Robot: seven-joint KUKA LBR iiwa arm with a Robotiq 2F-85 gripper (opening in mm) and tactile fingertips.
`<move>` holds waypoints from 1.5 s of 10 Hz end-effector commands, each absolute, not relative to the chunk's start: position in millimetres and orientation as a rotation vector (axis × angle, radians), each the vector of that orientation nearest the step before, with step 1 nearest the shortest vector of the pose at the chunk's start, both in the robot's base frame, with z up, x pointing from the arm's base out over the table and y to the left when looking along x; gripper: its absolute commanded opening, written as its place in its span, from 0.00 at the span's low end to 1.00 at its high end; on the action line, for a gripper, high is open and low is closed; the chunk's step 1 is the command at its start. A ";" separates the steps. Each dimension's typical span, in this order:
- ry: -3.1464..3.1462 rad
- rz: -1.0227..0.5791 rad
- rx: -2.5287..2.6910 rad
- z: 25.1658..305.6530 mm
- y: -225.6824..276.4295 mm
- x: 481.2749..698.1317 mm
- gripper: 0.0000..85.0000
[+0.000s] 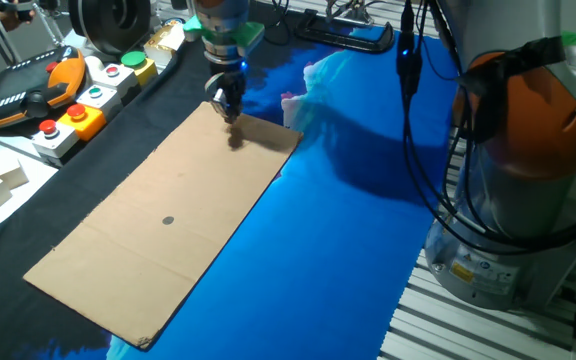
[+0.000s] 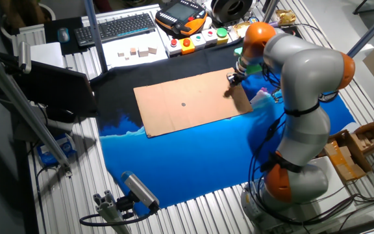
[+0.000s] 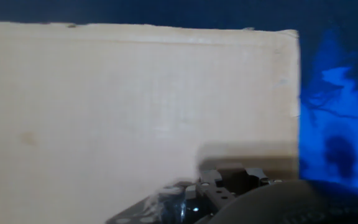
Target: Grab the block and place it at the designated location
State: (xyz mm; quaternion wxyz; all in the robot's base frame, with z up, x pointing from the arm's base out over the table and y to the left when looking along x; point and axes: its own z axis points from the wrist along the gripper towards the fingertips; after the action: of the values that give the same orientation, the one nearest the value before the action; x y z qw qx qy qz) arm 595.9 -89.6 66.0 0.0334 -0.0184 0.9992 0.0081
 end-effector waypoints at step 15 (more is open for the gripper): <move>3.112 -0.044 0.132 91.1 -25.9 589.3 0.01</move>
State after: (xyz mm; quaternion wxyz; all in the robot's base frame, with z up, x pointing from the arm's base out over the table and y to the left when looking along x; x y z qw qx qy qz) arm 589.2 -25.8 91.0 0.0146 0.0459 0.9988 -0.0108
